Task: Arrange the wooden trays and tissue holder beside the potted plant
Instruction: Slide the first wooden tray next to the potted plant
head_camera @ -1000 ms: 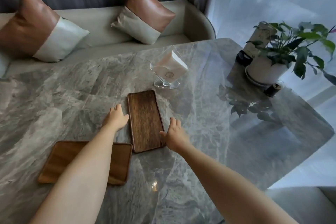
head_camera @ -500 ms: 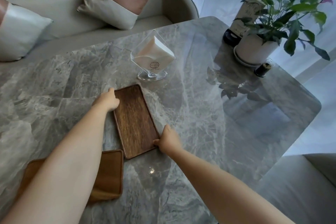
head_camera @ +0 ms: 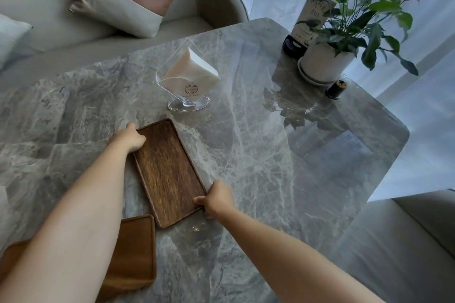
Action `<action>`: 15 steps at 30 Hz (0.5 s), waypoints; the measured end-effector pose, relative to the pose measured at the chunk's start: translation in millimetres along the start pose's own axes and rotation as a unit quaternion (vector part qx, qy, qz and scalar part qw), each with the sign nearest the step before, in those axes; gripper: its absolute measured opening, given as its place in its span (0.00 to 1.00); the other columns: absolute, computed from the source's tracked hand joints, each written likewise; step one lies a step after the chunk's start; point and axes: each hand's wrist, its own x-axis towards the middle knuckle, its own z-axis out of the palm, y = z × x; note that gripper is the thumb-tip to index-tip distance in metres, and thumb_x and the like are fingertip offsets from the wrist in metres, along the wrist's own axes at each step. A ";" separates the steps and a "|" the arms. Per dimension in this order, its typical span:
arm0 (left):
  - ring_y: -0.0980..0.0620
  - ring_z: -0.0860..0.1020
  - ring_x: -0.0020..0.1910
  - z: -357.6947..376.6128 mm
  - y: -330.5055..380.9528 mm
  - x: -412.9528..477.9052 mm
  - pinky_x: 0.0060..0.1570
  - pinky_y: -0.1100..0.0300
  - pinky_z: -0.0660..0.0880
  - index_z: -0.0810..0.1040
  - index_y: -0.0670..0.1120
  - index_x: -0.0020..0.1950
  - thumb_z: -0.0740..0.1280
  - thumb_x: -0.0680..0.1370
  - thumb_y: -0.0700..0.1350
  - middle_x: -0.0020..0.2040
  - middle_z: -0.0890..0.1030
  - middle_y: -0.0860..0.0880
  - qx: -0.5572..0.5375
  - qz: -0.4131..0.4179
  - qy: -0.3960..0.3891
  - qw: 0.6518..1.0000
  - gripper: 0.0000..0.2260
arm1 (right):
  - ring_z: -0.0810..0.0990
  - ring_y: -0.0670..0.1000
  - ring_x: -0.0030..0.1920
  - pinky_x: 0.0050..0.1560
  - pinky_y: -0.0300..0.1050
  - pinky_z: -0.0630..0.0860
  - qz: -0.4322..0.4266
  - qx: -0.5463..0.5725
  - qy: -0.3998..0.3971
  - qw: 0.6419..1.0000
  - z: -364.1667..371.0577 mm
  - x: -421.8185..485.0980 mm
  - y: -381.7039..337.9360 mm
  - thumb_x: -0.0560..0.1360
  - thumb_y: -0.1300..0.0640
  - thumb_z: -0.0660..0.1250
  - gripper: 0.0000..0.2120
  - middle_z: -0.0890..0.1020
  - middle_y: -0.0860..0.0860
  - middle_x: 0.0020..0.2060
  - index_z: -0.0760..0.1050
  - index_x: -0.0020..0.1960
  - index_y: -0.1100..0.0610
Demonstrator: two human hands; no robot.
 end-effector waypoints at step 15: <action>0.35 0.70 0.66 22.1 35.2 -46.8 0.65 0.46 0.67 0.62 0.35 0.68 0.62 0.78 0.53 0.67 0.72 0.35 -0.115 0.015 0.020 0.993 0.27 | 0.71 0.48 0.28 0.29 0.41 0.69 -0.026 0.097 0.073 0.992 -104.3 9.4 31.9 0.67 0.59 0.75 0.16 0.73 0.51 0.29 0.66 0.33 0.55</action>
